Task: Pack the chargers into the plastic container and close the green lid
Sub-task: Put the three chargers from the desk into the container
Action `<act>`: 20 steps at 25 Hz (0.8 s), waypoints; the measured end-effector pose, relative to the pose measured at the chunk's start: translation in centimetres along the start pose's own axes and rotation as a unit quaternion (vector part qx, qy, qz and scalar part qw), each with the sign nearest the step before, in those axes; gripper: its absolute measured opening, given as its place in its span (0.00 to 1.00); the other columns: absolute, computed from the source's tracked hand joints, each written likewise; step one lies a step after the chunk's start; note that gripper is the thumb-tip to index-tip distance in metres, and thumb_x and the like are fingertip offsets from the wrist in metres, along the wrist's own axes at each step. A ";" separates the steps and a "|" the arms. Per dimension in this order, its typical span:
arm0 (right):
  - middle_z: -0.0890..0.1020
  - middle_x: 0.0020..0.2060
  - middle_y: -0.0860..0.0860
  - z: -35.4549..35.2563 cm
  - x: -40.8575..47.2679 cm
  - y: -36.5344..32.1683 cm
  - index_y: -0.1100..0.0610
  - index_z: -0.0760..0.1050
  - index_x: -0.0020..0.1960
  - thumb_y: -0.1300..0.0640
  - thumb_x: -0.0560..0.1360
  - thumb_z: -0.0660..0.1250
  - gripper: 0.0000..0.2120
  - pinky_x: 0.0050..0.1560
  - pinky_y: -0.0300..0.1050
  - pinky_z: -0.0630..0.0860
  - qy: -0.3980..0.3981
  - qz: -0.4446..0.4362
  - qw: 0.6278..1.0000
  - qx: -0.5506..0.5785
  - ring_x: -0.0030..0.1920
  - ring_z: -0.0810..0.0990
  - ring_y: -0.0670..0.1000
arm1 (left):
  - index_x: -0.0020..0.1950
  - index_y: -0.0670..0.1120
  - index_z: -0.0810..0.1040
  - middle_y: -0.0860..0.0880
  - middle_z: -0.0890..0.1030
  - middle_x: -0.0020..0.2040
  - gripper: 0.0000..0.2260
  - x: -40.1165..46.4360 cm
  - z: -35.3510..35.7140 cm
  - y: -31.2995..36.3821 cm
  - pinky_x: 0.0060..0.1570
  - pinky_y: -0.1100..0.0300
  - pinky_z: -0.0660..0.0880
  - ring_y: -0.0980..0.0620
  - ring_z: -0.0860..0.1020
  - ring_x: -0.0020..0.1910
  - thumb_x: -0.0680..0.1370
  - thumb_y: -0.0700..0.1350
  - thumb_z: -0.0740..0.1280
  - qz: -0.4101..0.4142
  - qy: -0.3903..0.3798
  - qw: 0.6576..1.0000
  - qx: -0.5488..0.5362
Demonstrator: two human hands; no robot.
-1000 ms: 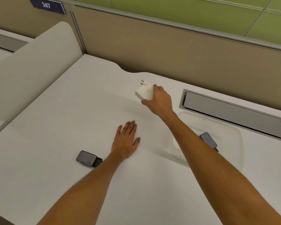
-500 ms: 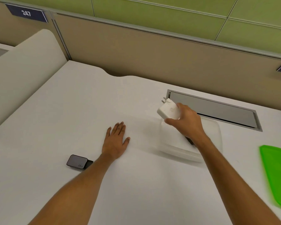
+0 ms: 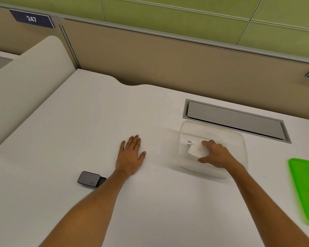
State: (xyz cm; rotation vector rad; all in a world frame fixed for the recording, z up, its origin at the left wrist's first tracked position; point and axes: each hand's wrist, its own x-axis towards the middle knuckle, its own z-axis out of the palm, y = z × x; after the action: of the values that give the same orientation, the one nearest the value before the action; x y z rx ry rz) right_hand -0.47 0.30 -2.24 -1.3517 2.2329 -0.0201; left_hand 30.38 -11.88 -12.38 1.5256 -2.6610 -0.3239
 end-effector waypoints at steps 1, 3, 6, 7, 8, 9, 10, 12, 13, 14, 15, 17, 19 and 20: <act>0.70 0.66 0.55 0.2 0.3 0.1 0.54 0.62 0.74 0.46 0.65 0.76 0.42 0.61 0.45 0.69 -0.011 -0.001 1.000 -0.003 0.62 0.73 0.57 | 0.77 0.46 0.48 0.51 0.49 0.79 0.29 0.0 0.0 0.0 0.76 0.52 0.41 0.54 0.45 0.77 0.80 0.57 0.48 0.000 0.000 1.000 -0.001; 0.69 0.66 0.56 0.3 0.7 0.1 0.53 0.62 0.74 0.47 0.66 0.76 0.41 0.61 0.44 0.69 -0.025 -0.010 1.000 -0.004 0.62 0.72 0.56 | 0.77 0.46 0.48 0.51 0.48 0.79 0.29 0.1 0.0 0.0 0.76 0.52 0.41 0.54 0.45 0.77 0.80 0.57 0.47 0.000 0.000 1.000 0.000; 0.72 0.66 0.54 0.2 1.2 -0.3 0.53 0.62 0.74 0.48 0.65 0.76 0.41 0.62 0.45 0.69 -0.028 -0.044 0.999 -0.016 0.65 0.69 0.56 | 0.77 0.46 0.47 0.51 0.48 0.79 0.29 0.1 0.1 -0.1 0.76 0.51 0.41 0.54 0.45 0.77 0.80 0.57 0.47 0.001 0.000 1.000 0.003; 0.73 0.67 0.52 0.1 1.3 -0.5 0.53 0.62 0.74 0.48 0.65 0.76 0.42 0.64 0.46 0.69 -0.024 -0.054 0.998 -0.028 0.66 0.68 0.56 | 0.77 0.46 0.48 0.51 0.49 0.79 0.29 0.0 0.1 -0.1 0.76 0.51 0.41 0.54 0.45 0.77 0.80 0.58 0.47 0.002 0.002 1.000 0.004; 0.73 0.68 0.51 0.0 1.4 -0.7 0.53 0.62 0.74 0.47 0.65 0.76 0.42 0.65 0.47 0.68 -0.021 -0.061 0.997 -0.042 0.67 0.68 0.56 | 0.77 0.46 0.48 0.51 0.49 0.79 0.29 0.0 0.2 -0.1 0.76 0.51 0.41 0.54 0.45 0.77 0.80 0.58 0.47 0.002 0.004 1.000 0.004; 0.73 0.68 0.50 0.0 1.5 -0.9 0.53 0.62 0.74 0.47 0.65 0.75 0.42 0.65 0.46 0.67 -0.017 -0.068 0.996 -0.058 0.67 0.69 0.56 | 0.77 0.46 0.48 0.51 0.49 0.79 0.29 0.1 0.2 -0.1 0.76 0.52 0.41 0.54 0.46 0.77 0.80 0.58 0.47 0.003 0.006 1.000 0.003; 0.73 0.68 0.50 -0.1 1.5 -1.0 0.53 0.62 0.74 0.46 0.65 0.75 0.41 0.66 0.46 0.66 -0.015 -0.075 0.994 -0.075 0.66 0.70 0.55 | 0.77 0.46 0.49 0.51 0.50 0.79 0.29 0.1 0.2 -0.1 0.76 0.52 0.41 0.54 0.46 0.77 0.80 0.58 0.47 0.003 0.007 1.000 0.002; 0.74 0.67 0.50 0.1 1.5 -1.1 0.54 0.62 0.74 0.46 0.66 0.73 0.40 0.66 0.45 0.65 -0.011 -0.089 0.990 -0.113 0.65 0.72 0.55 | 0.77 0.46 0.49 0.51 0.50 0.79 0.29 0.1 0.2 -0.1 0.76 0.52 0.41 0.54 0.46 0.77 0.79 0.58 0.47 0.004 0.009 1.000 0.000; 0.74 0.67 0.50 0.2 1.5 -1.1 0.54 0.62 0.73 0.46 0.67 0.73 0.39 0.66 0.45 0.65 -0.009 -0.093 0.987 -0.131 0.64 0.73 0.54 | 0.77 0.46 0.49 0.51 0.50 0.79 0.29 0.1 0.3 -0.2 0.76 0.52 0.41 0.54 0.46 0.77 0.79 0.58 0.47 0.005 0.009 1.000 0.000; 0.74 0.67 0.50 0.3 1.6 -1.2 0.54 0.62 0.73 0.46 0.68 0.72 0.39 0.66 0.44 0.64 -0.008 -0.096 0.985 -0.143 0.63 0.73 0.54 | 0.77 0.46 0.49 0.51 0.50 0.79 0.29 0.1 0.3 -0.2 0.76 0.52 0.41 0.54 0.46 0.77 0.79 0.58 0.47 0.004 0.008 1.000 0.000; 0.74 0.67 0.50 0.4 1.6 -1.2 0.54 0.62 0.74 0.47 0.68 0.72 0.38 0.66 0.44 0.65 -0.010 -0.094 0.984 -0.148 0.63 0.73 0.54 | 0.77 0.46 0.49 0.51 0.50 0.79 0.29 0.1 0.3 -0.2 0.76 0.52 0.41 0.54 0.46 0.77 0.79 0.58 0.47 0.004 0.008 1.000 0.000; 0.73 0.68 0.50 0.0 1.5 -1.3 0.54 0.61 0.74 0.47 0.68 0.73 0.39 0.65 0.45 0.66 -0.025 -0.081 0.987 -0.136 0.65 0.71 0.55 | 0.77 0.46 0.49 0.51 0.50 0.79 0.29 0.1 0.2 -0.2 0.76 0.51 0.42 0.54 0.46 0.77 0.80 0.58 0.47 0.003 0.007 1.000 0.001; 0.71 0.70 0.51 -0.9 1.0 -1.9 0.54 0.61 0.74 0.46 0.69 0.73 0.38 0.65 0.48 0.68 -0.020 -0.075 0.991 -0.111 0.67 0.70 0.55 | 0.77 0.46 0.48 0.51 0.50 0.79 0.29 0.1 0.2 -0.2 0.76 0.51 0.42 0.54 0.46 0.77 0.80 0.58 0.47 0.005 0.006 1.000 0.003; 0.71 0.70 0.52 -1.5 0.6 -2.3 0.54 0.62 0.74 0.46 0.71 0.72 0.36 0.65 0.49 0.69 0.009 -0.082 0.992 -0.098 0.68 0.70 0.55 | 0.77 0.46 0.48 0.51 0.49 0.79 0.29 0.1 0.2 -0.2 0.76 0.51 0.42 0.54 0.45 0.77 0.80 0.58 0.47 0.006 0.005 1.000 0.004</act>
State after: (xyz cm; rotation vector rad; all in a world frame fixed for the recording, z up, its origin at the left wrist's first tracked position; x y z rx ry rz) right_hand 0.54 -1.70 -0.55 -1.6438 2.1775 0.1317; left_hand 30.45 -12.00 -12.60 1.5094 -2.6659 -0.3051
